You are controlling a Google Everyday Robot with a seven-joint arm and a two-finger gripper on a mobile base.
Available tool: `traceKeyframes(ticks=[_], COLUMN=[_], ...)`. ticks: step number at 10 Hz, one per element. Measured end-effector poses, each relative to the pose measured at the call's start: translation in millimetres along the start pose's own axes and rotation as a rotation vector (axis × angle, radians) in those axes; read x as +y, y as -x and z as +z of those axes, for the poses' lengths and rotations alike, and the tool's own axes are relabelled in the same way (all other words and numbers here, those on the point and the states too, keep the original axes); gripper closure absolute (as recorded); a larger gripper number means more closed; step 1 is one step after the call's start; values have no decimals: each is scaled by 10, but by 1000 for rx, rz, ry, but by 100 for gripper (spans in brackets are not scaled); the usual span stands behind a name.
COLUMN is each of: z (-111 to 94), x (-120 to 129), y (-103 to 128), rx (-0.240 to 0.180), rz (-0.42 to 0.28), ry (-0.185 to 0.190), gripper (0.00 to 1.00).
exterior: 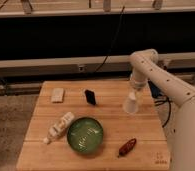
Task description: Place the ceramic cup over the eraser
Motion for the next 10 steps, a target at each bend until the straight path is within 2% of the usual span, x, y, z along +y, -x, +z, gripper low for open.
traceKeyframes(ticks=[2, 5, 6, 10], z=[54, 131, 146, 156], x=[-3, -9, -9, 3], y=[4, -18, -30, -29], rx=[-3, 0, 2, 0], rz=[4, 15, 19, 26], ry=[13, 31, 37, 48], gripper=[21, 47, 61, 97])
